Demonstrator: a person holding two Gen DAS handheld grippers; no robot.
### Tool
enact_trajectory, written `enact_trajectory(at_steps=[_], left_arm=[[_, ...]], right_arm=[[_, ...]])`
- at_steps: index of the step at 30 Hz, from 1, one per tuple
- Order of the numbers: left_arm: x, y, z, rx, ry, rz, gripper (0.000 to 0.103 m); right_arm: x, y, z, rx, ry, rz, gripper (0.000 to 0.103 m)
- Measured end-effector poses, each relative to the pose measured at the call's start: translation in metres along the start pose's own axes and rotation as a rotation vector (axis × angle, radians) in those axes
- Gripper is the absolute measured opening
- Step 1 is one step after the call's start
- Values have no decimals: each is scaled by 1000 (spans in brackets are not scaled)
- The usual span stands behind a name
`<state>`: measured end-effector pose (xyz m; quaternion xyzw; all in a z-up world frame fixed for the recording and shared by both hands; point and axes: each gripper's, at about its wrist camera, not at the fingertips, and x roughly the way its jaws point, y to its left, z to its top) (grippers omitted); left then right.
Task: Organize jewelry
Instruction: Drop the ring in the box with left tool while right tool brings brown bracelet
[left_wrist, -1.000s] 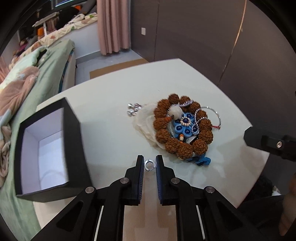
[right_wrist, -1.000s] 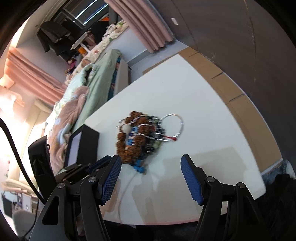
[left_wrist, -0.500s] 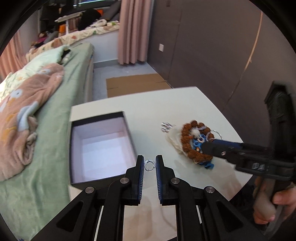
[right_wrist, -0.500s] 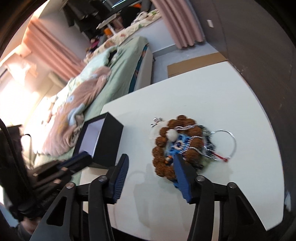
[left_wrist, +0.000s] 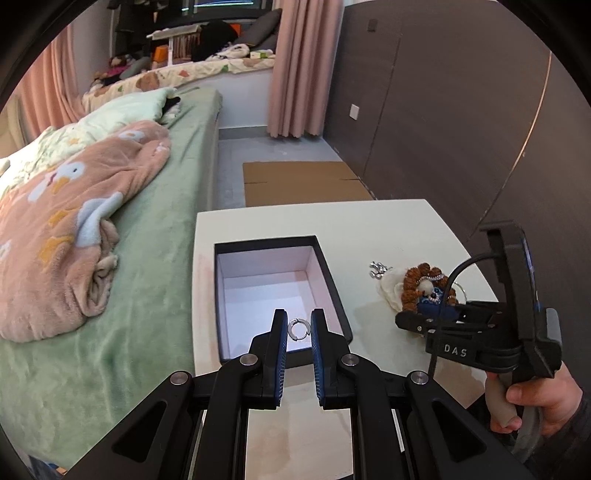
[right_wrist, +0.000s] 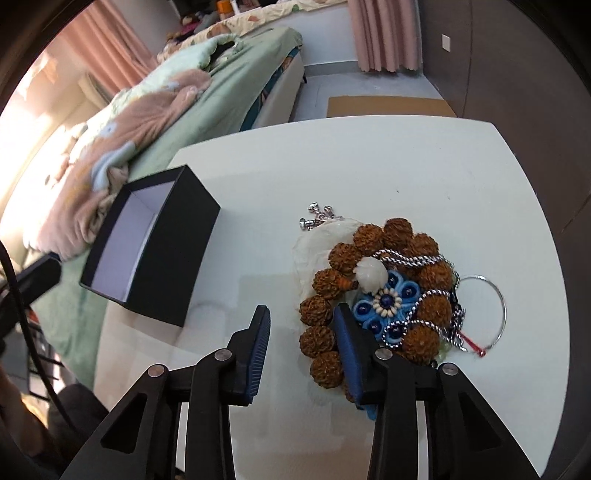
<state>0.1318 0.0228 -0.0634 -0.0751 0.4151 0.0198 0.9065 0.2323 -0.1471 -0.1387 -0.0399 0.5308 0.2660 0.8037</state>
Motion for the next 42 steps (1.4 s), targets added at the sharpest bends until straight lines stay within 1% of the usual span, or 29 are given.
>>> enact_trajectory(at_steps=[1,2,6,9,10,11,17,18,21,23,24,25,26,27,28,29,36,40,42], left_arm=[[-1,1,1,-2,-4,0,13],[-3,2,3,-4,-10,0,13],[-10,6,11,-6,-39,2,13],[-10,9,18,-8,-56,1,13],[-10,10,21,-10,-61,0,13],[-8,11,23,-14,-65,-2,13],[3,12,34,-29,-69,-22,13],[5,12,35,-38,-66,-31,13],[12,17,38,-78,-35,-95,14],[18,21,39,-103,4,-102,16],[19,23,39,-116,14,-107,23],[19,25,38,-127,16,-110,41],[18,27,38,-134,14,-111,54],[16,30,37,-142,6,-112,74],[13,33,35,-151,-11,-111,80],[8,37,34,-160,-28,-105,80],[-15,62,27,-197,-64,-75,80],[-30,73,23,-199,-98,-42,80],[-35,78,23,-200,-109,-40,80]], right_arm=[[1,1,0,-5,7,-7,24],[4,-2,0,0,23,4,20],[-10,-9,-5,26,2,74,20],[-31,-15,-5,67,-53,198,20],[-36,-16,-4,78,-66,225,20],[-44,-19,-4,101,-87,275,20],[-70,-25,2,204,-156,477,20],[-73,-26,3,220,-164,506,20],[-78,-21,8,266,-192,593,20],[-82,-20,13,298,-211,652,20],[-84,-19,15,310,-221,678,20],[-85,-17,17,316,-227,692,20],[-87,-14,20,323,-234,711,20],[-88,-12,22,324,-239,724,20],[-89,-10,23,322,-242,731,20],[-90,-5,26,318,-246,741,20],[-91,18,38,288,-243,781,20],[-76,44,51,253,-212,794,20],[-69,54,58,239,-200,797,20]])
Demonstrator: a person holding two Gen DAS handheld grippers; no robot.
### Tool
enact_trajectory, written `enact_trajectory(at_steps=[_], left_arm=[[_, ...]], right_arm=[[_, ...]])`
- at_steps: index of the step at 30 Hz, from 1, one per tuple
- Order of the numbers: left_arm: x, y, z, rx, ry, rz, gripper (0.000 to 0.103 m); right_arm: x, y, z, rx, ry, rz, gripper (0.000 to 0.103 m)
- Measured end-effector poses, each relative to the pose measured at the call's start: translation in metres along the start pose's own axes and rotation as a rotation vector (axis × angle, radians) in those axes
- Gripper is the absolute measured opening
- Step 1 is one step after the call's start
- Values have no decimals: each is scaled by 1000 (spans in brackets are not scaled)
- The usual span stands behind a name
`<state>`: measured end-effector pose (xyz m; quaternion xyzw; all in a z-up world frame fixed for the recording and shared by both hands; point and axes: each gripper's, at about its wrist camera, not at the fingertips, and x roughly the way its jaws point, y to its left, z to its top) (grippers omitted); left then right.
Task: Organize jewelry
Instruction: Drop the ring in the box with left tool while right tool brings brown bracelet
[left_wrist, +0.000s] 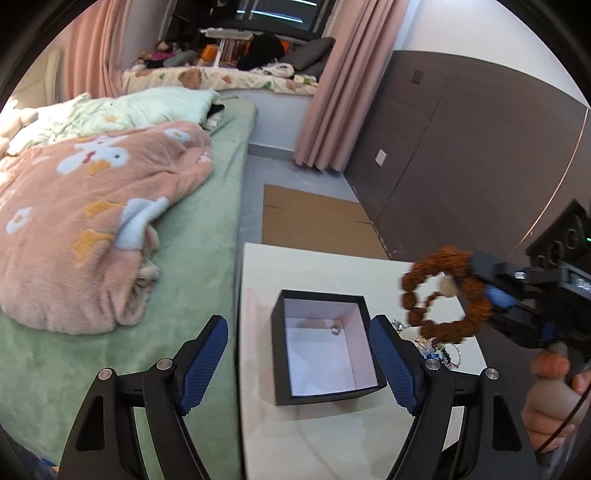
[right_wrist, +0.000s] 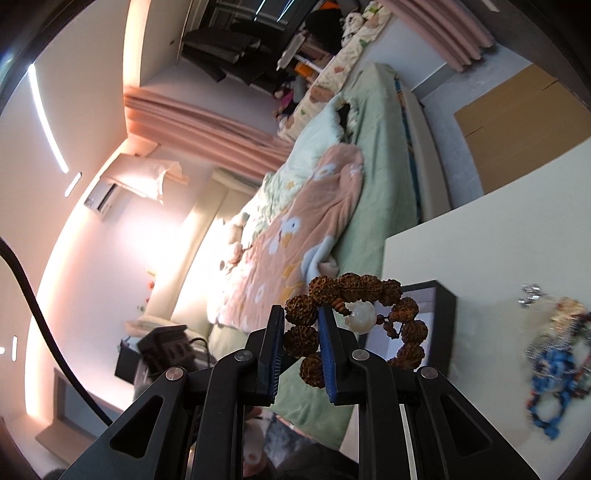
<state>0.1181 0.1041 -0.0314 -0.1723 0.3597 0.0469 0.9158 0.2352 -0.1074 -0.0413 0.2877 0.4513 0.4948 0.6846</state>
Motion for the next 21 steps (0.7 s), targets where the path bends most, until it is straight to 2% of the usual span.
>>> enact_trajectory(at_steps=[2,4,5,6,8,12,16,21], left_arm=[[-7,5,2,-5,-16,5,80],[-13,8,3,-18,-33,4,80],[-15,9,2,-26,-42,2,80],[-17,9,2,-34,-48,-1,80],[-19,9,2,-53,-49,-17,80],[-11,2,4,-58,-33,-25,80],[-1,-14,2,-31,-11,-46,80],[10,-45,-3,56,28,-47,80]], right_arm=[[17,2,1,-9,24,-23,22],[34,3,1,-24,71,-86,32],[41,2,0,-24,98,-105,47],[42,1,0,-20,104,-114,57],[36,0,0,-27,87,-131,63],[0,-9,2,-22,14,-159,86],[-34,-22,8,-2,-47,-172,87],[-82,-38,12,20,-140,-225,87]])
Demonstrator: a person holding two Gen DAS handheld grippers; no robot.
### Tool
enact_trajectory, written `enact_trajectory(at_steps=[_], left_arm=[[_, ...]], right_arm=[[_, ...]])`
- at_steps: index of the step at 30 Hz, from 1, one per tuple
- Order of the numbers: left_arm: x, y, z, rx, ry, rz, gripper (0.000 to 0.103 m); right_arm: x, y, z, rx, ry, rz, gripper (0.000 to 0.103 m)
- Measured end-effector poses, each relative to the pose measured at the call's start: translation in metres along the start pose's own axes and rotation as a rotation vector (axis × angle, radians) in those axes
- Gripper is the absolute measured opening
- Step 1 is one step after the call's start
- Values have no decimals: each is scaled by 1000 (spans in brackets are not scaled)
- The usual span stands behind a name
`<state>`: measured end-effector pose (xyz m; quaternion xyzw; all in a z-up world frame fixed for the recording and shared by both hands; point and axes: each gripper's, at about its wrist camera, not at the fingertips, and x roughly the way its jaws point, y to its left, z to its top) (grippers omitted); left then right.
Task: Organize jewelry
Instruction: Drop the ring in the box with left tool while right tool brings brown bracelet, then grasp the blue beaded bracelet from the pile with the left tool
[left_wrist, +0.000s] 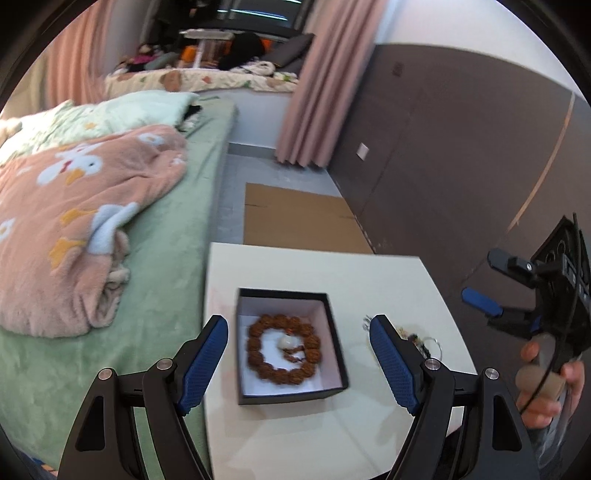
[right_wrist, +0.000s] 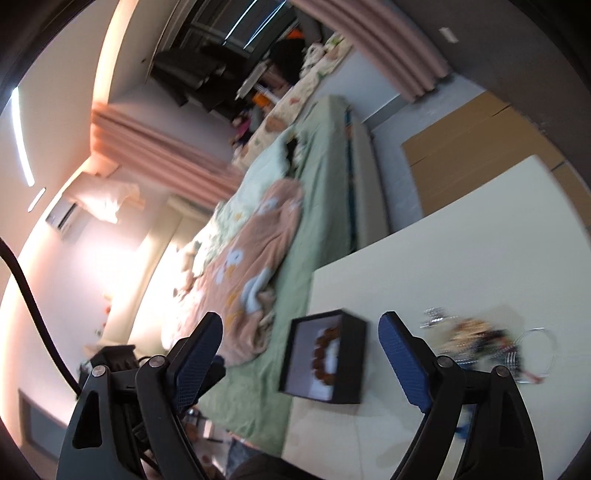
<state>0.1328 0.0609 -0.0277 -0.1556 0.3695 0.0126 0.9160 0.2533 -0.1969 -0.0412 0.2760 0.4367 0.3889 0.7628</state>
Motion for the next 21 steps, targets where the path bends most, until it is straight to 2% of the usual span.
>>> enact_trajectory(at_steps=[6,10,16,21], left_arm=[[18,-44,-5,118,47,-15,80],[39,-71,-9,169,85,-43,78],[71,-103,-23,225,154,-83,54],[94,-118,-39,235,213,-95,53]], right_arm=[[-26,-29,0,27,-40,-151,87],[-30,-48,-2,80,7,-252,87],[-46,-91,-6,199,42,-310,87],[-56,-106,-9,241,39,-316,87]])
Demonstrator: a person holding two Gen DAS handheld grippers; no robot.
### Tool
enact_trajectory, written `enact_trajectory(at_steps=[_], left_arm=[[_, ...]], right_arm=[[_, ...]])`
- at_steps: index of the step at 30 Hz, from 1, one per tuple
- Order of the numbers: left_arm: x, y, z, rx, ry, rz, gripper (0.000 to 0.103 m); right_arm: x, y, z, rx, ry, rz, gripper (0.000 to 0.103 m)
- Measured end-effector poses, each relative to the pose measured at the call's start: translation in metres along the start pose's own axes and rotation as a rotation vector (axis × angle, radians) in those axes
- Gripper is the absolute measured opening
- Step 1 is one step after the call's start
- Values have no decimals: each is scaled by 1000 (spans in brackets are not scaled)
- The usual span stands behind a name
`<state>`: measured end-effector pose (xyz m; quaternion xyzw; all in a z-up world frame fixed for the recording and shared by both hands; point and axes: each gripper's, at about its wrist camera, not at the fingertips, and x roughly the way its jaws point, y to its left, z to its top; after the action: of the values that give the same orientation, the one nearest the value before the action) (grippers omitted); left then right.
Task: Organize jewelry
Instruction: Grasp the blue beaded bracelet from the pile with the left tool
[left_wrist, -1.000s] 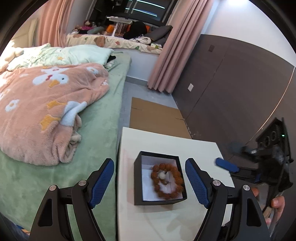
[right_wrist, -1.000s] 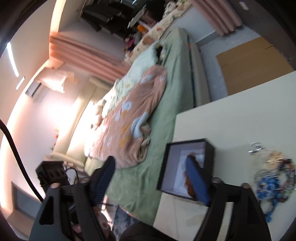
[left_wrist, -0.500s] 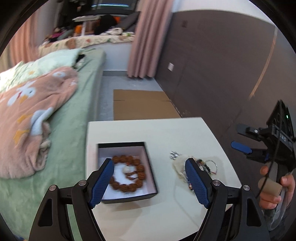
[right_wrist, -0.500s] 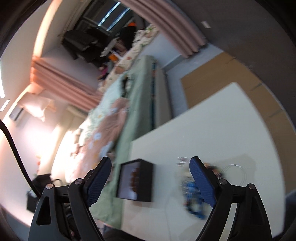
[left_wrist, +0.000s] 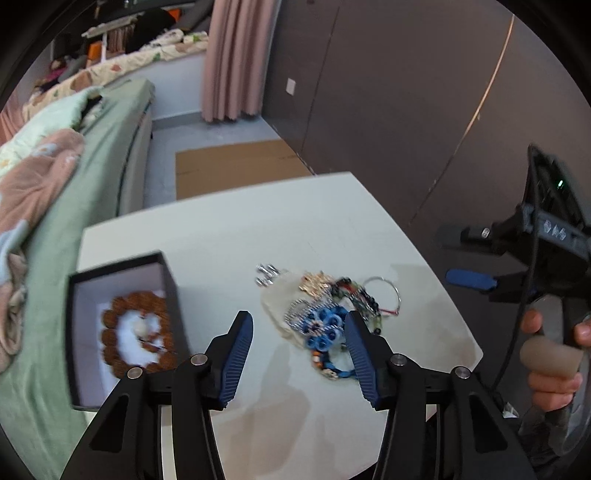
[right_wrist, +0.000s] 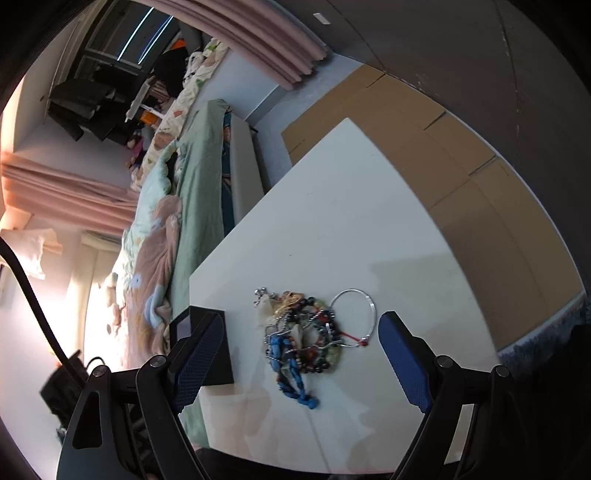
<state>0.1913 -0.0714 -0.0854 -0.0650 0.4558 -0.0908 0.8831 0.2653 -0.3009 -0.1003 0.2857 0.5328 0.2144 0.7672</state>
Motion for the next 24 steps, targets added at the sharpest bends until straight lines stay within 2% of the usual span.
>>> enact_trajectory(at_steps=[4,7,12,17,18,19,21,24], left_arm=[[19,-9,-9,11,53,-4,47],[32,-14,-18,7,101,-2,46],[42,-24,-28,19,132,-8,46],[44,-43,-28,50,124,-36,46],[46,-48,-27,62,122,-45,45],[49,-53,-25,73,124,-54,38],[54,-56,-25,79,140,-56,33],[74,-57,-27,82,193,17,33]], right_arm=[[-6,-5,1,7,-7,-4,87],[-9,-7,1,9,-14,-12,87],[-12,-10,2,19,-21,-10,87],[-14,-12,2,21,-24,-4,87],[-15,-13,2,21,-27,-3,87],[-16,-13,2,21,-29,-3,87],[-17,-14,3,25,-35,-4,87],[-20,-17,3,34,-41,-9,87]])
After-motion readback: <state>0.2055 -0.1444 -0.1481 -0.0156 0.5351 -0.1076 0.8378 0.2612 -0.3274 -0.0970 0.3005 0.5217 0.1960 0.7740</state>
